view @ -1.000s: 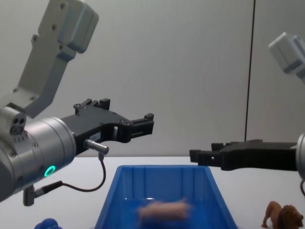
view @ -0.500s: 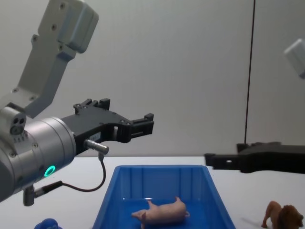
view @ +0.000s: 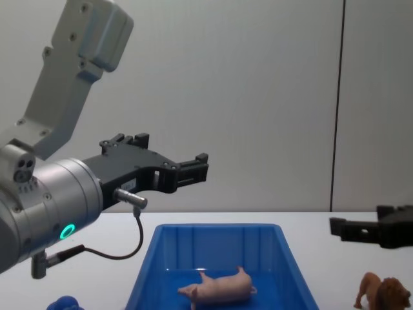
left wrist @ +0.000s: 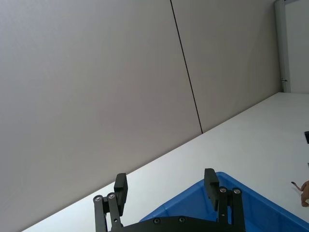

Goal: Pick up the two dolls from the table and place them into the box.

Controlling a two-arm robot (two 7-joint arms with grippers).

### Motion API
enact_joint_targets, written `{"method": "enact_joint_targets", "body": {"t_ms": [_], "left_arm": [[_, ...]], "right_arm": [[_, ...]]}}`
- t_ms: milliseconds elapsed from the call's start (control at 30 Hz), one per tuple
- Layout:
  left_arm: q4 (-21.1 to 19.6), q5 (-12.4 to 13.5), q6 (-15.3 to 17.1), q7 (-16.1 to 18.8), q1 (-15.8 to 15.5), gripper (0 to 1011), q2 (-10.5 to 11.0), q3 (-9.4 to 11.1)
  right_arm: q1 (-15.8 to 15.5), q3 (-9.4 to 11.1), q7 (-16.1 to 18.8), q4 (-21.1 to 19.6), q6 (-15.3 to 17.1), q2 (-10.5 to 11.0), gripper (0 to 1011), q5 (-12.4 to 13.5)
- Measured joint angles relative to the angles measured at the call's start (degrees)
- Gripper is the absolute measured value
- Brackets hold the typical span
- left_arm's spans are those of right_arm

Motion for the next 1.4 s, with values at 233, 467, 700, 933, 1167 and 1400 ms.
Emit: {"method": "enact_joint_targets", "body": {"t_ms": [233, 467, 700, 933, 1167, 1400], "left_arm": [[0.0, 0.0, 0.0, 0.0, 0.0, 1002, 0.0, 0.0], [0.0, 0.0, 0.0, 0.0, 0.0, 1001, 0.0, 0.0], [0.0, 0.0, 0.0, 0.0, 0.0, 1002, 0.0, 0.0], [0.0, 0.0, 0.0, 0.0, 0.0, 1002, 0.0, 0.0], [0.0, 0.0, 0.0, 0.0, 0.0, 1002, 0.0, 0.0], [0.0, 0.0, 0.0, 0.0, 0.0, 1002, 0.0, 0.0]], "right_arm": [[-3.0, 0.6, -1.7, -2.2, 0.4, 1.6, 1001, 1.4], [-4.9, 0.7, -2.4, -3.4, 1.8, 2.4, 1001, 2.2], [-6.0, 0.6, -2.7, -3.3, 3.2, 2.6, 1001, 2.7], [-6.4, 0.3, -3.3, -2.2, 4.2, 2.5, 1001, 2.9], [-6.5, 0.0, -4.1, -0.8, 4.8, 2.0, 843, 3.3], [-6.4, -0.1, -4.7, -0.1, 4.7, 1.7, 679, 3.5]]}}
